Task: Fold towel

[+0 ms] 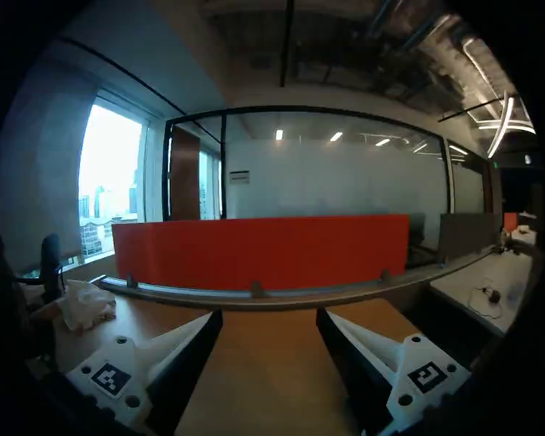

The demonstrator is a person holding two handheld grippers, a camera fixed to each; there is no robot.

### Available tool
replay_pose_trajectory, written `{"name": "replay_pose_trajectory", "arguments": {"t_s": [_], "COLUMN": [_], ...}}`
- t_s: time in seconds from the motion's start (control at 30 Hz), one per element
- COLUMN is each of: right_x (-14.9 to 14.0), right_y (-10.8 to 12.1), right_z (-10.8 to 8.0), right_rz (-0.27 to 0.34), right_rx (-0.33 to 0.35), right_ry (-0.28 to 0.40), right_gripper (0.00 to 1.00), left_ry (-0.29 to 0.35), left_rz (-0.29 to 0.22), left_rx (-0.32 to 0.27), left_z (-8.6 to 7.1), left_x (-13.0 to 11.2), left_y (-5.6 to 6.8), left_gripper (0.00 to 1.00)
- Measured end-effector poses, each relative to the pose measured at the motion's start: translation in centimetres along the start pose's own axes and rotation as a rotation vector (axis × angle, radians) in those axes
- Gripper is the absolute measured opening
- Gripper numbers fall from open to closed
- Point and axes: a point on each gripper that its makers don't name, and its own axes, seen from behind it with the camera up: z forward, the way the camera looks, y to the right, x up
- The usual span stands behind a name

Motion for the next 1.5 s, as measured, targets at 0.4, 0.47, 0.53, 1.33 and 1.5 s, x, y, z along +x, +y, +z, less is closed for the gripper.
{"name": "replay_pose_trajectory", "arguments": {"t_s": [0.4,0.47,0.53,1.33,1.5], "right_x": [-0.7,-0.8,-1.1,-2.2,-3.0], "right_y": [-2.5,-2.9,-3.2,-4.4,-5.0], "right_z": [0.3,0.3,0.3,-0.3,-0.1], "right_rz": [-0.021,-0.023,-0.023,-0.027,-0.026], "right_rx": [0.017,0.021,0.023,0.016,0.018], "right_ry": [0.001,0.004,0.006,0.011,0.010], "right_gripper": [0.99,1.00,0.99,0.99,0.99], "left_ry": [0.018,0.028,0.036,0.099,0.110], "left_rz": [-0.026,-0.021,-0.019,0.045,0.045], "left_rx": [-0.008,-0.007,-0.004,0.030,0.042], "left_z": [0.2,0.2,0.3,1.4,1.6], "left_x": [-1.6,-1.8,-2.1,-7.8,-9.1], "left_y": [-0.5,-0.7,-0.9,-2.0,-2.5], "left_gripper": [0.96,0.96,0.96,0.96,0.96]}}
